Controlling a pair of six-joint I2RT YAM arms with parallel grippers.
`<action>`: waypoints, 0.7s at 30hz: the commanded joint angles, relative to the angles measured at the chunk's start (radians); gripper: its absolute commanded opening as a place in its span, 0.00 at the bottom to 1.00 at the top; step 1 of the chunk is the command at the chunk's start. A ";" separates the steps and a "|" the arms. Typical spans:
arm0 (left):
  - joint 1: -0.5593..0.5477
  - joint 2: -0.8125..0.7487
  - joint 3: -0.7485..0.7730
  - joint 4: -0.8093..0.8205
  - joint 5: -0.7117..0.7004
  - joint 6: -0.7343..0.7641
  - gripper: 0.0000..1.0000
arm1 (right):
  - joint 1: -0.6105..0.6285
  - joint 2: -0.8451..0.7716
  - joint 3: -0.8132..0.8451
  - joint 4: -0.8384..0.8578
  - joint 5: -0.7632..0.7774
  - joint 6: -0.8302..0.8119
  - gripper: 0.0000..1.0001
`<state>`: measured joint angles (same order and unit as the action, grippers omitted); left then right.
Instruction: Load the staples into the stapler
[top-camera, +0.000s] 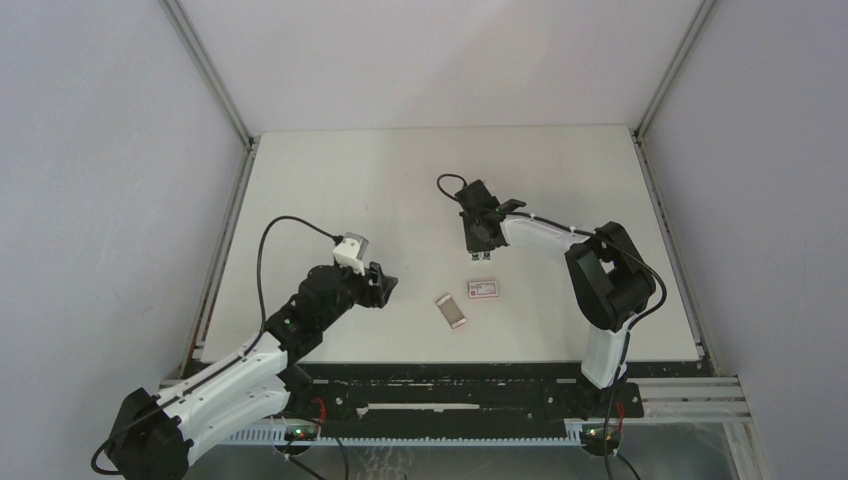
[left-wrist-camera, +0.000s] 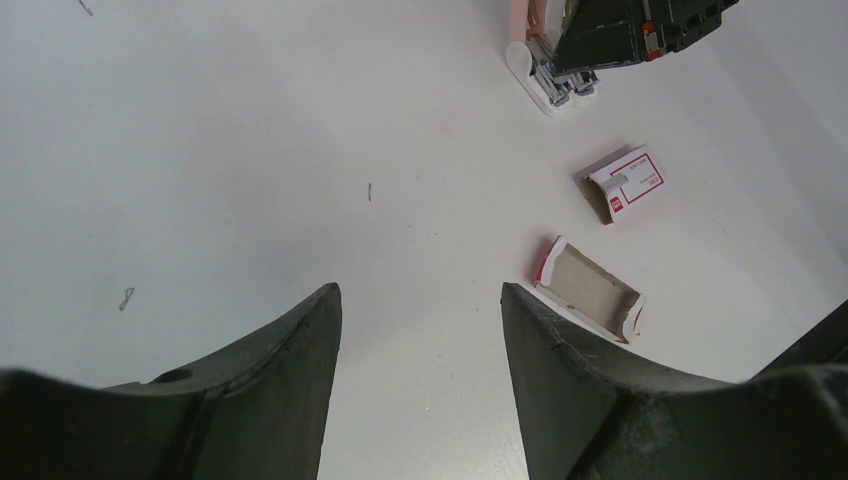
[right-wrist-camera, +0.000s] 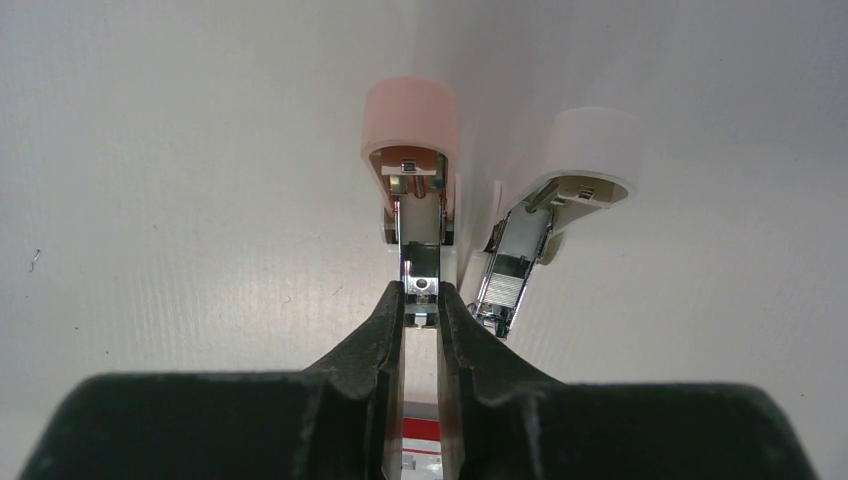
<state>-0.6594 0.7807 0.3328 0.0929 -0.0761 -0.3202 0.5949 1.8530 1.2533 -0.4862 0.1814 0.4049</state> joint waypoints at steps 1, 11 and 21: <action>0.003 -0.013 -0.003 0.017 -0.003 0.021 0.64 | -0.006 -0.051 0.038 0.003 -0.006 -0.020 0.10; 0.003 -0.013 -0.002 0.018 -0.003 0.021 0.64 | -0.007 -0.030 0.038 0.010 -0.018 -0.020 0.10; 0.003 -0.010 -0.001 0.018 -0.003 0.021 0.64 | -0.012 -0.036 0.038 0.002 -0.009 -0.020 0.10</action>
<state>-0.6594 0.7799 0.3328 0.0929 -0.0761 -0.3202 0.5884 1.8530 1.2533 -0.4873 0.1658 0.4023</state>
